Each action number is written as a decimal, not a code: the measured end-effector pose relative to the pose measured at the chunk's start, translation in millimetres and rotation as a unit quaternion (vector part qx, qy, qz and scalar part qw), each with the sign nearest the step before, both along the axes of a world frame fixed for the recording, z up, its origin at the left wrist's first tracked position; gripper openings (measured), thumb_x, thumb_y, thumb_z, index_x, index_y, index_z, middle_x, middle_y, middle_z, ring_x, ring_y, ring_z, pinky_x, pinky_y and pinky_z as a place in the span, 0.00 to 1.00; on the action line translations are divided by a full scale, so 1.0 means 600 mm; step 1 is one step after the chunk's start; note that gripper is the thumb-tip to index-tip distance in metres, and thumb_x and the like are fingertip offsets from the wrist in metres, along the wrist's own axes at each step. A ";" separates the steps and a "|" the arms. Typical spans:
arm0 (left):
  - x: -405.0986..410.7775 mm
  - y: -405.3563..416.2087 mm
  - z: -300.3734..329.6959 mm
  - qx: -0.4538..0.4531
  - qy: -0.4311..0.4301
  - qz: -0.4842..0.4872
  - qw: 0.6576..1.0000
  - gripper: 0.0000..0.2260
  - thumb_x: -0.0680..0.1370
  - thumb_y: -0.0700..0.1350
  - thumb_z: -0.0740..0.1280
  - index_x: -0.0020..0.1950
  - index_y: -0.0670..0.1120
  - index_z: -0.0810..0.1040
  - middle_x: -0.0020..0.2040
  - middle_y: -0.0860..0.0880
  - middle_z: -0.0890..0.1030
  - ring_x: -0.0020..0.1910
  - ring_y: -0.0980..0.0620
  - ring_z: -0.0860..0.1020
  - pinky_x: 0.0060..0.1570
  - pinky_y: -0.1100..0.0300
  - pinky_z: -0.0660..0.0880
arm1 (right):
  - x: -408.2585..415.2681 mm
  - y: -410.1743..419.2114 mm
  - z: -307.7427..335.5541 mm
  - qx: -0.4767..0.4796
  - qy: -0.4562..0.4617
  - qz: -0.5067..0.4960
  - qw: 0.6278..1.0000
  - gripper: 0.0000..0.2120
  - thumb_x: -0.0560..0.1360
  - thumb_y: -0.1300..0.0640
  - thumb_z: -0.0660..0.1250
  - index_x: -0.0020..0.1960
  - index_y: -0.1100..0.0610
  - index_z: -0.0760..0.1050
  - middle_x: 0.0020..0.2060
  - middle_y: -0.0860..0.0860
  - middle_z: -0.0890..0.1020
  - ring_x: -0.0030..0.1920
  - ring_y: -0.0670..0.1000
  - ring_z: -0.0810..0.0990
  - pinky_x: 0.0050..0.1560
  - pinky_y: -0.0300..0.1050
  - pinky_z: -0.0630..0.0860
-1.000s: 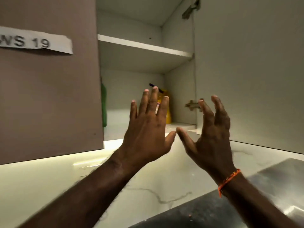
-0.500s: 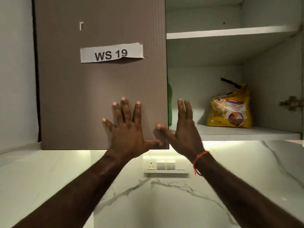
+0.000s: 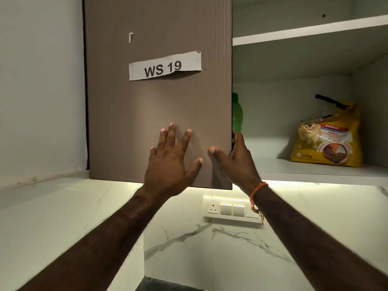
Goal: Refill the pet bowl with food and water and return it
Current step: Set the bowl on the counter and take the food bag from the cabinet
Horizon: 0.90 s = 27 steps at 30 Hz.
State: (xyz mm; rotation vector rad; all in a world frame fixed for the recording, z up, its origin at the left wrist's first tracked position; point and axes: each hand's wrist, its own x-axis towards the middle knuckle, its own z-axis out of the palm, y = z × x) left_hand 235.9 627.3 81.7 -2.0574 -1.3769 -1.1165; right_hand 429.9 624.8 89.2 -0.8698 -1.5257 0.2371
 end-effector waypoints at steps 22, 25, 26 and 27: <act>-0.111 -0.323 0.108 0.116 -0.167 -0.126 0.971 0.47 0.69 0.69 0.71 0.81 0.52 0.58 0.78 0.55 0.66 0.76 0.58 0.67 0.71 0.49 0.73 | -0.236 -0.195 0.002 0.279 0.062 0.297 0.911 0.08 0.83 0.59 0.55 0.52 0.53 0.73 0.35 0.46 0.78 0.33 0.43 0.79 0.33 0.35 0.75; -0.155 -0.356 0.108 0.143 -0.184 -0.136 0.963 0.40 0.71 0.50 0.76 0.79 0.50 0.61 0.72 0.55 0.72 0.72 0.57 0.72 0.65 0.57 0.78 | -0.302 -0.197 -0.008 0.261 0.033 0.307 0.915 0.08 0.83 0.60 0.60 0.60 0.52 0.72 0.40 0.45 0.80 0.37 0.49 0.81 0.34 0.41 0.79; -0.172 -0.370 0.108 0.144 -0.184 -0.138 0.962 0.38 0.72 0.45 0.75 0.78 0.51 0.62 0.70 0.56 0.73 0.71 0.58 0.72 0.64 0.61 0.78 | -0.324 -0.196 -0.010 0.254 0.031 0.309 0.916 0.09 0.83 0.57 0.61 0.62 0.51 0.73 0.42 0.45 0.80 0.39 0.50 0.82 0.36 0.43 0.80; -0.189 -0.383 0.108 0.147 -0.181 -0.136 0.963 0.36 0.72 0.43 0.74 0.76 0.53 0.62 0.68 0.59 0.73 0.70 0.60 0.73 0.63 0.66 0.77 | -0.345 -0.194 -0.011 0.246 0.032 0.309 0.918 0.10 0.83 0.53 0.63 0.64 0.49 0.73 0.46 0.45 0.80 0.42 0.51 0.82 0.39 0.42 0.80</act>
